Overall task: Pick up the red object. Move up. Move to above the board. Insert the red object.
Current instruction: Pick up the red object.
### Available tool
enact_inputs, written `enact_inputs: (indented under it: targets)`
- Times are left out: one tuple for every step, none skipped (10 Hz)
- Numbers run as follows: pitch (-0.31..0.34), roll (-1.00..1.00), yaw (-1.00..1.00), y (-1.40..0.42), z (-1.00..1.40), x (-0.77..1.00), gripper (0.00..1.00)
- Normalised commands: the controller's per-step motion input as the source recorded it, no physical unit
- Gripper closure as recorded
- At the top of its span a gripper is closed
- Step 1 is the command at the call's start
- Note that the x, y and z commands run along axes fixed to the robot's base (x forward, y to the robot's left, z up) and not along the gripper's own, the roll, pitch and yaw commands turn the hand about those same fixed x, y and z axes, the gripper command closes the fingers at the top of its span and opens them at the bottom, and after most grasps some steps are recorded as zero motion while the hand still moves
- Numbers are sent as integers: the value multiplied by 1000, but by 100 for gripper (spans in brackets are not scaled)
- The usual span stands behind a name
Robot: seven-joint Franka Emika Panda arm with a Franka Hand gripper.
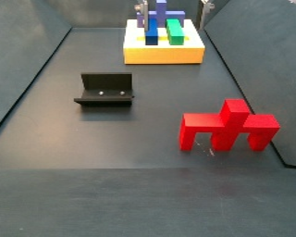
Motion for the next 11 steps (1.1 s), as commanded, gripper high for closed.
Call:
enact_inputs:
  targets:
    - [-36, 0, 0, 23, -177, -54, 0]
    - [-47, 59, -29, 149, -337, -186, 0]
    - [-97, 34, -9, 369, -440, -343, 0]
    - [-147, 23, -51, 486, -531, -486, 0]
    - [-146, 0, -111, 600, -494, -551, 0]
    - [-153, 0, -140, 697, -449, -609, 0]
    - [-114, 0, -171, 697, -360, -491, 0]
    - [-27, -60, -174, 711, -57, -323, 0]
    - [0, 0, -211, 494, 0, -300, 0]
    - [0, 0, -209, 314, 0, -306, 0]
    - [0, 17, -200, 223, -77, -194, 0]
